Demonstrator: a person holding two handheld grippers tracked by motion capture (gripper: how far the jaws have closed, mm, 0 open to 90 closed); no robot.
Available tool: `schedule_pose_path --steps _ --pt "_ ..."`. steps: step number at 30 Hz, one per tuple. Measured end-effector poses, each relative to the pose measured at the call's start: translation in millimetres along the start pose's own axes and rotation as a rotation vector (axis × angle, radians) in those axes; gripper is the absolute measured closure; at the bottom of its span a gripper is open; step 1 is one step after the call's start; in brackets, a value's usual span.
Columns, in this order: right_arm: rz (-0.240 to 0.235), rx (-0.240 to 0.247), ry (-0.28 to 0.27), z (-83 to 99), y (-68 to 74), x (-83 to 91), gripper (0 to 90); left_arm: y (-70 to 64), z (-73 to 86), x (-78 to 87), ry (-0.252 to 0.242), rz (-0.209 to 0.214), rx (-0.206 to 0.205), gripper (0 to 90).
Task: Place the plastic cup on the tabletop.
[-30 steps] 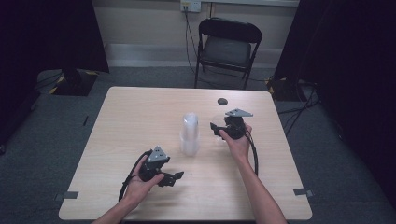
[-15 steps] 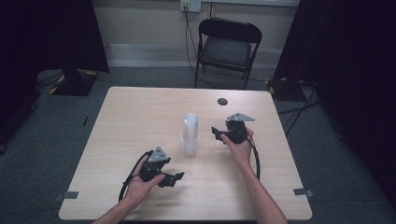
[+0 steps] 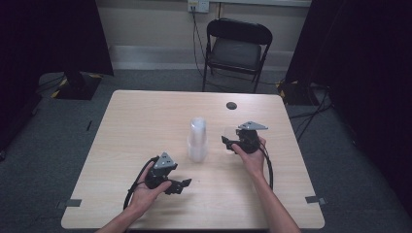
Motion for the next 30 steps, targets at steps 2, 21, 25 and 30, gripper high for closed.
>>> schedule_pose_path --steps 2,21,25,30 --pt "-0.001 0.004 0.001 0.6 0.0 0.5 28.4 0.2 0.0 0.1 0.0 0.002 0.0 18.4" --pt "-0.014 0.001 0.051 14.8 2.2 2.6 27.4 2.0 0.5 -0.6 0.0 -0.011 0.003 18.4" --pt "-0.017 -0.027 0.057 17.6 1.4 2.9 20.3 2.6 0.4 -0.5 0.0 -0.016 0.004 18.4" --pt "-0.012 -0.049 0.064 23.0 -0.5 6.2 17.0 6.7 0.1 0.5 -0.003 -0.033 0.021 16.5"
Point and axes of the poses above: each handheld gripper's, and its own axes: x roughly backward along the jaws, z roughly out of its underside, y roughly to its left, the point moved 10 cm from there along -x, roughly forward along the jaws, and after that the axes turned 14 degrees about -y, right-handed, at the moved point
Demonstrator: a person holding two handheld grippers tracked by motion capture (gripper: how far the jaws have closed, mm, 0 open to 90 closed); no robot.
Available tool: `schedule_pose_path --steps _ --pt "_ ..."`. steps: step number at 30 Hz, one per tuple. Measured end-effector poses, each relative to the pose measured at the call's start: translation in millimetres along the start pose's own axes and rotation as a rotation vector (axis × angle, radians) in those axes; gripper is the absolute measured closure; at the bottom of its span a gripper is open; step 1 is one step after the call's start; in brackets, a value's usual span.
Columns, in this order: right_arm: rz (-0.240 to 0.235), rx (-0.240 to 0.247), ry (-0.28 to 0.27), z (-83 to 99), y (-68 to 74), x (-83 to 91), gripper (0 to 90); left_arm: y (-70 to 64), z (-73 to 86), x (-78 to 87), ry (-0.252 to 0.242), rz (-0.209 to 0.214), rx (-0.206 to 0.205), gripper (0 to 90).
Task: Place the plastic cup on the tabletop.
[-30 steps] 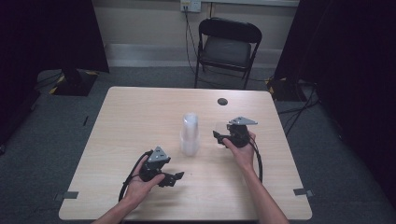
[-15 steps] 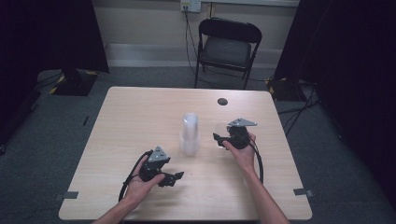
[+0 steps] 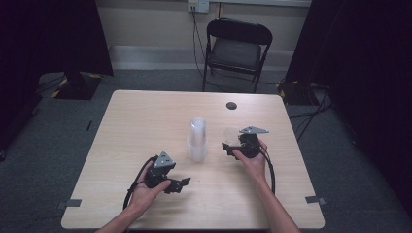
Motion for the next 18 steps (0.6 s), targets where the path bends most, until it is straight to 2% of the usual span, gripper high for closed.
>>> schedule_pose_path --steps 3,7,12,18 --pt "0.004 -0.008 0.007 3.7 -1.0 2.2 16.6 2.9 0.4 0.1 0.003 -0.006 0.005 16.4" --pt "0.0 0.008 0.023 6.1 0.5 4.3 16.5 3.0 1.5 -0.7 0.01 -0.006 0.007 16.4" --pt "-0.025 -0.023 0.039 10.3 1.4 10.4 16.6 2.7 1.4 -1.5 0.005 -0.007 0.001 16.8" --pt "-0.041 -0.033 0.052 6.7 8.4 19.3 16.1 4.5 0.6 -3.6 -0.001 -0.015 0.002 17.2"
Point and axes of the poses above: each handheld gripper's, and its own axes: x roughly backward along the jaws, z roughly out of its underside, y roughly to its left, the point moved 10 cm from there along -x, roughly forward along the jaws, and after that the axes turned 14 degrees about -y, right-handed, at the moved point
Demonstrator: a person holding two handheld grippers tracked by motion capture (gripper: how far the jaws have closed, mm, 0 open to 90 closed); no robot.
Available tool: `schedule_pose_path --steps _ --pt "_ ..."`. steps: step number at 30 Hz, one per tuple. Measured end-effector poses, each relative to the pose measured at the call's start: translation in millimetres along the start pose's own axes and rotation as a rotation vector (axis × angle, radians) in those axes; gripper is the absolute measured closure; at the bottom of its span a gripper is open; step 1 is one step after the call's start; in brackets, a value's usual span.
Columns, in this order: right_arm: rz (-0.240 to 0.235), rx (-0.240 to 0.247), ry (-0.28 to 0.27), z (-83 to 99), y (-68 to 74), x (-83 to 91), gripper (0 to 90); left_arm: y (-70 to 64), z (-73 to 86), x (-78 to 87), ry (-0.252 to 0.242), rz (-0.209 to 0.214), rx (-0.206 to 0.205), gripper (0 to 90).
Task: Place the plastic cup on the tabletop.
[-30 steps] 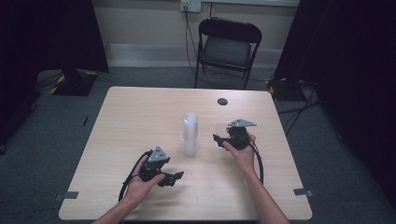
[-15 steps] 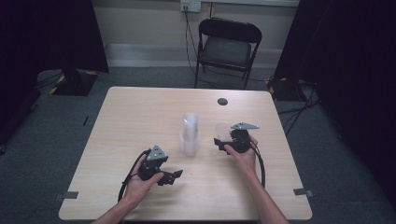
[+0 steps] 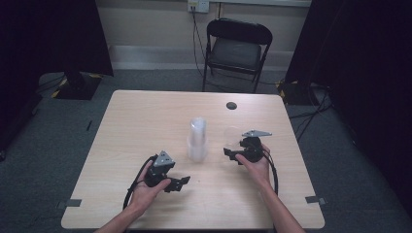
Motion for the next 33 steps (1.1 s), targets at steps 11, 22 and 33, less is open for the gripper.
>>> schedule_pose_path --steps 11,22,33 --pt "0.013 0.053 0.017 -1.5 6.3 21.9 16.1 9.3 -1.1 -2.0 -0.001 -0.056 0.013 19.3" --pt "0.001 0.077 -0.026 -1.9 16.9 57.9 19.9 15.0 -2.9 13.1 0.0 -0.087 -0.019 19.2" --pt "-0.012 0.072 -0.028 13.4 31.6 88.0 20.1 32.8 3.9 40.8 0.009 -0.133 0.017 19.1"
Point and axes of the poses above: each handheld gripper's, and its own axes: x roughly backward along the jaws, z roughly out of its underside, y roughly to its left, the point moved 10 cm from there along -x, roughly forward along the jaws, and after that the axes turned 14 degrees about -y, right-handed, at the moved point
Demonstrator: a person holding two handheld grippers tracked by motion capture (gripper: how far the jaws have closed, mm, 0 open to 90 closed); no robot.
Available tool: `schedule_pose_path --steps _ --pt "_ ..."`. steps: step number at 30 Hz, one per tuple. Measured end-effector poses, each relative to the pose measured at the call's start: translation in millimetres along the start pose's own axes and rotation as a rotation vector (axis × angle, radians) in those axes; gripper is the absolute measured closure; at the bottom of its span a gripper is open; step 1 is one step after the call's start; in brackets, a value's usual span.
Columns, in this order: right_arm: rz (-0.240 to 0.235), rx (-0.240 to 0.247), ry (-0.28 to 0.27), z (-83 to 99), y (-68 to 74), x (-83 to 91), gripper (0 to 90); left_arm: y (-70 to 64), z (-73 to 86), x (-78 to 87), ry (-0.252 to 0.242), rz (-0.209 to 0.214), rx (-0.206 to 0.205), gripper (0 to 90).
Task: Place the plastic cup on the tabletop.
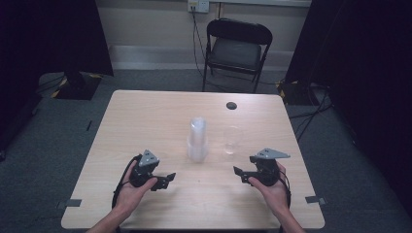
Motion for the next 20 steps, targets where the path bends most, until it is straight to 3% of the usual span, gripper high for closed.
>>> schedule_pose_path --steps 6,9,12,20 --pt "0.003 -0.013 0.004 9.7 3.1 17.5 20.2 9.1 3.2 14.7 -0.009 -0.033 0.024 19.2" --pt "0.009 -0.027 0.003 16.8 2.2 26.7 20.2 14.8 9.8 23.8 -0.017 -0.07 0.036 19.2" --pt "0.024 -0.045 0.015 27.7 -0.1 33.5 20.2 17.9 16.7 27.6 -0.011 -0.081 0.048 19.1" --pt "0.067 -0.06 0.024 39.8 -5.3 34.0 18.7 27.8 22.4 31.3 -0.026 -0.088 0.108 19.3"
Point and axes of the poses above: each handheld gripper's, and its own axes: x roughly backward along the jaws, z roughly out of its underside, y roughly to its left, the point moved 10 cm from there along -x, roughly forward along the jaws, and after that the axes turned 14 degrees about -y, right-handed, at the moved point
